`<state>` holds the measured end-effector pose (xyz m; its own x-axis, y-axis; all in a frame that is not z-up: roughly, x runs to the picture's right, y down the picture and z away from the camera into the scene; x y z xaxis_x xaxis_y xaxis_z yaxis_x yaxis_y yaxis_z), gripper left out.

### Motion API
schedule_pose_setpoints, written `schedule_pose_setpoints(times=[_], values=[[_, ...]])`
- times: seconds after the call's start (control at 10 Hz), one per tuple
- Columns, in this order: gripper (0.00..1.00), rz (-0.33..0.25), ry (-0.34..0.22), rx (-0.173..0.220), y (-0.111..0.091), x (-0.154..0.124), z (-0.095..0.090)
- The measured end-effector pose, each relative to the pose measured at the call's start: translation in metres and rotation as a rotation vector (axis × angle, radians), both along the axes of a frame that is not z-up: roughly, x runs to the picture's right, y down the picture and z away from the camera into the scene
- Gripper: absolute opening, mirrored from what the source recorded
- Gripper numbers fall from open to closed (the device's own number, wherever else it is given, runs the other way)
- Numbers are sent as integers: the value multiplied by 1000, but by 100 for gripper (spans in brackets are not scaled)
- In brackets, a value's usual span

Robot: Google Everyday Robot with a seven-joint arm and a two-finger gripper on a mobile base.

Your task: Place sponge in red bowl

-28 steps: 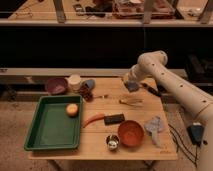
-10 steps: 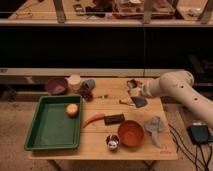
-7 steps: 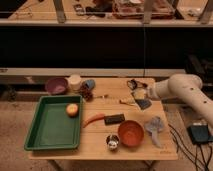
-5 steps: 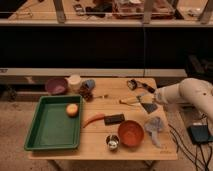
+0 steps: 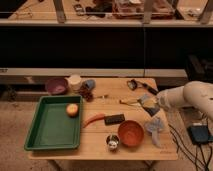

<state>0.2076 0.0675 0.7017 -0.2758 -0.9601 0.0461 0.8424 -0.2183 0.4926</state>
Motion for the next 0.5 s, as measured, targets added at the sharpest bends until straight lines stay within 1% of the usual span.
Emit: schedule_pose_setpoints(times=[0.1, 0.2, 0.3, 0.4, 0.5], values=[[0, -28, -2, 11, 5, -16, -9], [0, -52, 1, 19, 15, -28, -21], [0, -72, 7, 19, 30, -36, -33], [0, -87, 14, 13, 42, -42, -40], [0, -112, 18, -8, 63, -60, -47]])
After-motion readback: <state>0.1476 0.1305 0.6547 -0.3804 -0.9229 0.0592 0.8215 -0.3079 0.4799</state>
